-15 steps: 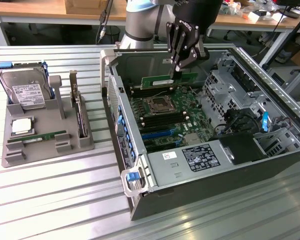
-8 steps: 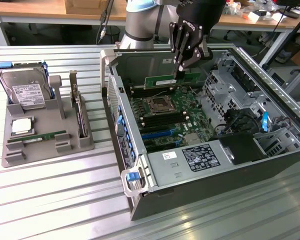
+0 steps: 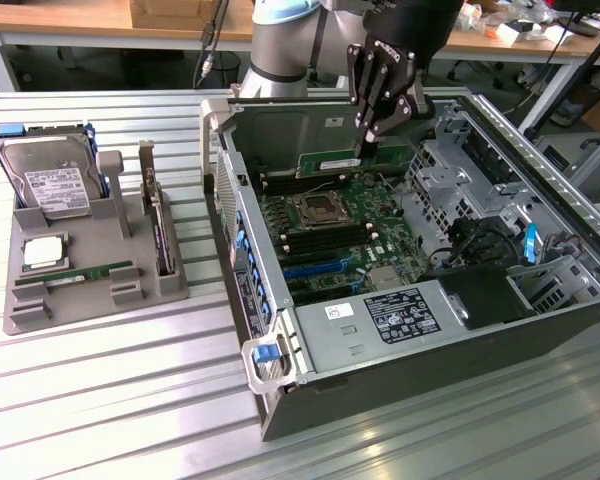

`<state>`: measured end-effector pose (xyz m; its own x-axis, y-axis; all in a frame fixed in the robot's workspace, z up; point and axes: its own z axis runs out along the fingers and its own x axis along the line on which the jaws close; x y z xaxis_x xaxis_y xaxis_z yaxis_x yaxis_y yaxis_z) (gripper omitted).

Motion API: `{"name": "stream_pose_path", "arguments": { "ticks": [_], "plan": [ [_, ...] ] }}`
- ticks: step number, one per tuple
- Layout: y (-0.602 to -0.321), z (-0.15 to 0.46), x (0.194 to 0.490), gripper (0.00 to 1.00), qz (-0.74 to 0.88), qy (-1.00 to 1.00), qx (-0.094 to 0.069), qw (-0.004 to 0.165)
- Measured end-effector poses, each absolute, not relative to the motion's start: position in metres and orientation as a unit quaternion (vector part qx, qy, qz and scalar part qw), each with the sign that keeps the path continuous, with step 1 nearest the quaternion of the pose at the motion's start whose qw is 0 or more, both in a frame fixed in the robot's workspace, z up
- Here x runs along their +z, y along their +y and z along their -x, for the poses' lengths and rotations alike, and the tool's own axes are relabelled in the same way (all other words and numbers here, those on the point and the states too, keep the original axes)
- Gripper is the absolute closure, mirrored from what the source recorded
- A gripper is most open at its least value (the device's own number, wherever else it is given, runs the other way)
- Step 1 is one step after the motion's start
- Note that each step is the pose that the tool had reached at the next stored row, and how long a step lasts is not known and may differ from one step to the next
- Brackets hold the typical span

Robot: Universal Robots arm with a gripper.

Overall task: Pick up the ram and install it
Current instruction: 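Pick up the ram and move it above insertion slot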

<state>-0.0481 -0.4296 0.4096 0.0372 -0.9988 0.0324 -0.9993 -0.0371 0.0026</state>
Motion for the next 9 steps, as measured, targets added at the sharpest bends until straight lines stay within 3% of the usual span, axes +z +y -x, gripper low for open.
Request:
{"name": "stream_pose_path", "arguments": {
  "ticks": [9],
  "plan": [
    [-0.4294,0.0369,0.4095,0.88,-0.72,-0.694,0.012,0.013]
  ]
}}
